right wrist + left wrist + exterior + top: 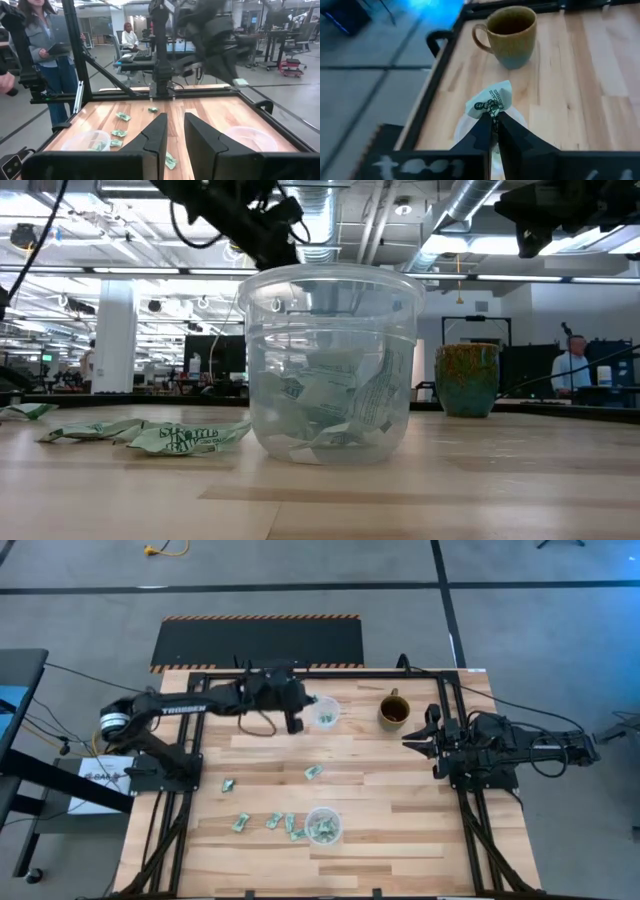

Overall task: Pick and place Stevia / Truvia into bins
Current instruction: Put the stevia packet into the top transparent container

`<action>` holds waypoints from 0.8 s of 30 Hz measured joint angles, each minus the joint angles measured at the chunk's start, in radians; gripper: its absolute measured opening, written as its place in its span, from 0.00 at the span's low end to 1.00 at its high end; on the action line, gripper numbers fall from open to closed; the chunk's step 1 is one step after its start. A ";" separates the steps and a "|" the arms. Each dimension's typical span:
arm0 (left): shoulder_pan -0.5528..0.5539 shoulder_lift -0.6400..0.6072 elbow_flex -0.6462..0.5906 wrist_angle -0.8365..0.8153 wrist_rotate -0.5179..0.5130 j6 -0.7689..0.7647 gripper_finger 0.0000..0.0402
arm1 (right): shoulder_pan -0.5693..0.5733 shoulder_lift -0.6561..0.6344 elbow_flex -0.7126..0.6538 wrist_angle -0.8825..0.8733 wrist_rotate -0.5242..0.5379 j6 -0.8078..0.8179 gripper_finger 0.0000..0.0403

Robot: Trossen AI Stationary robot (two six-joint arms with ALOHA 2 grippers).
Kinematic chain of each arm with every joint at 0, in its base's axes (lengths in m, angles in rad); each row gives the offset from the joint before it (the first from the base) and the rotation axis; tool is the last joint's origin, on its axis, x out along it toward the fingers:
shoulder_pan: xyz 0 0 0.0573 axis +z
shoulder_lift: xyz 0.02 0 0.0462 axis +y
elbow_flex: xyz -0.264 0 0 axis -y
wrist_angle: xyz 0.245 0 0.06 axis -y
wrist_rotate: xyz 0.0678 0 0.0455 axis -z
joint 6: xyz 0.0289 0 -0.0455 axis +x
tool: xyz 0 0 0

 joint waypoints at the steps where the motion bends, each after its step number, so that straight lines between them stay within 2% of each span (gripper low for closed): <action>1: 0.019 0.015 0.016 -0.014 0.037 -0.014 0.00 | 0.000 0.000 0.000 0.000 0.000 0.000 0.15; 5: 0.069 0.102 0.110 -0.108 0.135 -0.054 0.00 | 0.000 0.000 0.000 0.000 0.000 0.000 0.15; 10: 0.082 0.208 0.210 -0.248 0.136 -0.058 0.00 | 0.000 0.000 0.000 0.000 0.000 0.000 0.15; 16: 0.088 0.299 0.264 -0.265 0.167 -0.058 0.01 | 0.000 0.000 0.000 0.000 0.000 0.000 0.15; 24: 0.090 0.316 0.274 -0.260 0.159 -0.054 0.02 | 0.000 0.000 0.000 0.000 0.000 0.000 0.15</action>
